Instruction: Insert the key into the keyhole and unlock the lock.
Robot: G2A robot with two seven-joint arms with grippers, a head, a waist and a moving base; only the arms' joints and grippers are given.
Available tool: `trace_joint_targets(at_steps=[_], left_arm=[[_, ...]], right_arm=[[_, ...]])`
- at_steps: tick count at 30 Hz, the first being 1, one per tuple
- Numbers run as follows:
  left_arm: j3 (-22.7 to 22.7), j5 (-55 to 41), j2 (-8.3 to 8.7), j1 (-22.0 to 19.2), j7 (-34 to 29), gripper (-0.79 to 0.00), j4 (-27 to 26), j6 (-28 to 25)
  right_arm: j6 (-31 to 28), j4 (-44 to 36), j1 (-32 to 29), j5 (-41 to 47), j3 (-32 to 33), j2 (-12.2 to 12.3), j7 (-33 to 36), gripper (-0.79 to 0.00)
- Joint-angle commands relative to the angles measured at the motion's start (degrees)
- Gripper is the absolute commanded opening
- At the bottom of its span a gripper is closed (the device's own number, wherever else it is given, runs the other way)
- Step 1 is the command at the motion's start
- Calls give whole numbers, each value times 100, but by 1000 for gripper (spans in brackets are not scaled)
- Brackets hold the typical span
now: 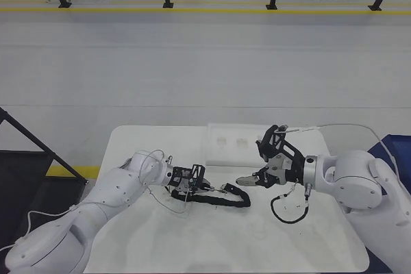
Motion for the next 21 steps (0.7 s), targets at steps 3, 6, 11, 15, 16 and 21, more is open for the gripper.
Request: trace_joint_targets(at_steps=[3, 6, 11, 15, 16, 21], left_arm=[[117, -43, -131, -68, 27, 0, 266, -71], [146, -131, -208, -122, 141, 0, 434, -69], [97, -332, -260, -269, 570, 0, 593, -153], [-13, -640, -213, -390, 870, 0, 553, -232], [-38, -758, -187, -418, 865, 0, 495, -237], [-230, -1636, 52, -637, 618, 0, 10, -485]], right_arm=[[-96, 143, 17, 77, -53, -11, -26, 0], [-225, 291, 61, 115, -106, -24, -61, 0], [-511, 579, 197, 131, -222, -52, -114, 0], [-915, 921, 395, 177, -347, -88, -204, 0], [-1046, 1049, 457, 235, -395, -101, -232, 0], [-2098, 2018, 995, 756, -690, -207, -426, 0]])
